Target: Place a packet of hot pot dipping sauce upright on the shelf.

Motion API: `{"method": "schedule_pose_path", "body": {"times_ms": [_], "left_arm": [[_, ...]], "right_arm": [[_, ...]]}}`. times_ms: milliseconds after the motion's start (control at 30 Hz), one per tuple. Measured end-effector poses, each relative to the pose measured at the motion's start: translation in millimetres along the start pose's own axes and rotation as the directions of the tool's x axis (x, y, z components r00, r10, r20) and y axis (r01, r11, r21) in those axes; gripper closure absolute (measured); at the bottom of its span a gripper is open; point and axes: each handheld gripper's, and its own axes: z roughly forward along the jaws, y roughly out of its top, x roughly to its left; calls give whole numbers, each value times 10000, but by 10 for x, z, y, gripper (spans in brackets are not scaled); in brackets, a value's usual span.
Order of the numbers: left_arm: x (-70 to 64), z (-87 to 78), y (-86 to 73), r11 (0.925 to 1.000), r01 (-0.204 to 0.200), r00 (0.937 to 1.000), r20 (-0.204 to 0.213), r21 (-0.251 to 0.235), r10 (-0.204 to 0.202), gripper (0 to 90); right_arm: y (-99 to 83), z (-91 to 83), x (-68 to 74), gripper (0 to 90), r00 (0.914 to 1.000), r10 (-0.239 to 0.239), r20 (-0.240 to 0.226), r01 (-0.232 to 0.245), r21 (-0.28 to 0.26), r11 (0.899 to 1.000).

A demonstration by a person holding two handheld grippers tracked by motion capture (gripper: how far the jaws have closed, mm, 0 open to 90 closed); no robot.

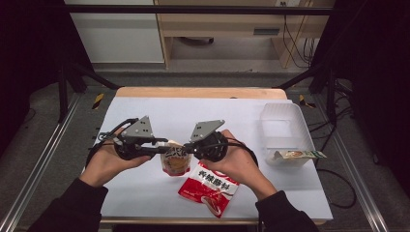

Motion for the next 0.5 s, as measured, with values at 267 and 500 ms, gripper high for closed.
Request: {"method": "schedule_pose_path", "body": {"times_ms": [267,500], "left_arm": [[-25,8,50,9989,-331,9994,55,341,329,733],[-20,-7,31,9975,-508,9987,36,491,507,734]], "right_arm": [[-1,-1,6,849,10000,-34,79,32,211,9998],[9,36,24,551,9975,-621,332,592,829,9948]]}}
